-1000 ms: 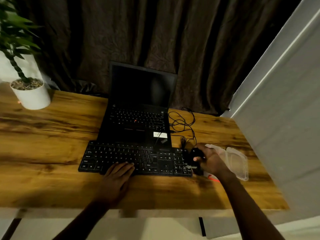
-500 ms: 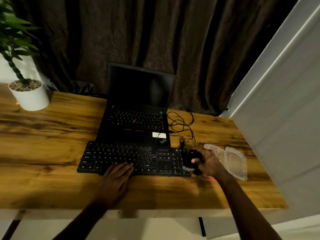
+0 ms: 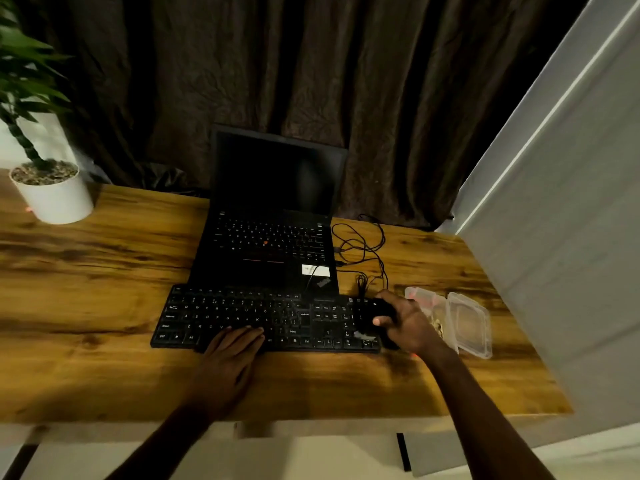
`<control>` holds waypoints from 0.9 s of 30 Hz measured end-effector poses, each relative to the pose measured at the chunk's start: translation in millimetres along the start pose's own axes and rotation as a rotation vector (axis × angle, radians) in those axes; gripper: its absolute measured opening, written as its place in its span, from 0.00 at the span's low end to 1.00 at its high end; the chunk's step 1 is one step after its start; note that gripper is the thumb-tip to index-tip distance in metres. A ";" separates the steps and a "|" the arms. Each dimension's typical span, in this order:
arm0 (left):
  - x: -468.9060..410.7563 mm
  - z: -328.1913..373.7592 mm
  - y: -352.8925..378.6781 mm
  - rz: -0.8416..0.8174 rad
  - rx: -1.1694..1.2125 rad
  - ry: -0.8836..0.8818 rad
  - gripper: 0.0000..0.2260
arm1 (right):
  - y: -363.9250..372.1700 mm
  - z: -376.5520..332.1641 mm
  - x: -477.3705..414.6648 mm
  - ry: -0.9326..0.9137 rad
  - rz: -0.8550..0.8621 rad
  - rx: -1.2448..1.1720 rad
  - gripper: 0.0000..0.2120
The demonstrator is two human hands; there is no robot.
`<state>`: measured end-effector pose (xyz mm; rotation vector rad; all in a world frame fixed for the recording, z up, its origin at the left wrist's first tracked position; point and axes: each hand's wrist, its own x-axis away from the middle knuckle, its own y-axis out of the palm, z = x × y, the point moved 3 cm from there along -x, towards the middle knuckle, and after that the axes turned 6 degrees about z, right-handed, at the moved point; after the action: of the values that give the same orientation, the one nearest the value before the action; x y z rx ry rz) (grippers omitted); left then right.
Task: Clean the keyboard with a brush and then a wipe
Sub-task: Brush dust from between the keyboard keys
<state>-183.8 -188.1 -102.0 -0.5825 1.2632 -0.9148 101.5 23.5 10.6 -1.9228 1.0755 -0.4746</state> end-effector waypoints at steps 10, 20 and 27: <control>3.9 -5.8 4.5 -0.049 -0.010 -0.004 0.22 | 29.7 -26.2 -1.8 -0.026 -0.018 -0.078 0.16; 2.3 -2.4 2.9 -0.048 -0.006 -0.013 0.27 | -1.8 23.8 7.5 0.064 0.012 0.103 0.23; 0.8 -1.5 1.3 -0.014 -0.003 0.003 0.20 | 12.6 -10.8 10.3 0.017 -0.001 -0.075 0.19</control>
<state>-184.9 -187.9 -103.8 -0.5932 1.2649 -0.9256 93.7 6.4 5.5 -1.9882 1.1179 -0.4580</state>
